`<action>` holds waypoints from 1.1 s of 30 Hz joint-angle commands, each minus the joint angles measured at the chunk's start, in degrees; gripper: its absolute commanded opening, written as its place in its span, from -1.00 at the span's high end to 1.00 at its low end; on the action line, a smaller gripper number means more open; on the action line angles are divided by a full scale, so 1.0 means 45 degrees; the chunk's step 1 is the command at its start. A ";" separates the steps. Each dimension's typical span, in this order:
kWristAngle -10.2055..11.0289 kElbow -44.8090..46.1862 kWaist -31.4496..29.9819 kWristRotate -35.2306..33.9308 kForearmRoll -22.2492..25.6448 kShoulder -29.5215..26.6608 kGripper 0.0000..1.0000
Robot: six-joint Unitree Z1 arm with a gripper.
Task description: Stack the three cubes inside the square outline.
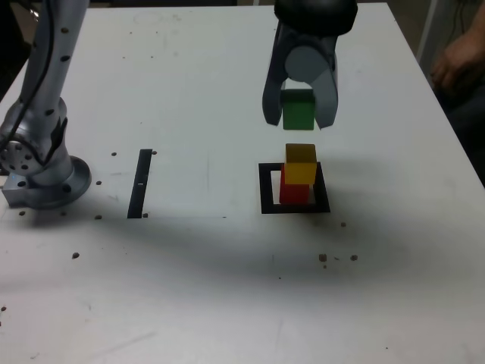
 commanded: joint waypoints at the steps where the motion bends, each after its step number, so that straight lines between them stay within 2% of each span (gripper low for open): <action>1: -0.0090 0.0066 -0.0221 -0.0247 0.0093 -0.0128 0.40; 9: -0.0323 0.0216 -0.0574 -0.0722 -0.0045 -0.0023 0.40; 30: -0.0588 0.0498 -0.0553 -0.0752 -0.0598 0.0511 0.40; 32: -0.0600 0.0584 -0.0533 -0.0743 -0.0678 0.0517 0.27; 33: -0.0606 0.0624 -0.0528 -0.0729 -0.0733 0.0520 0.11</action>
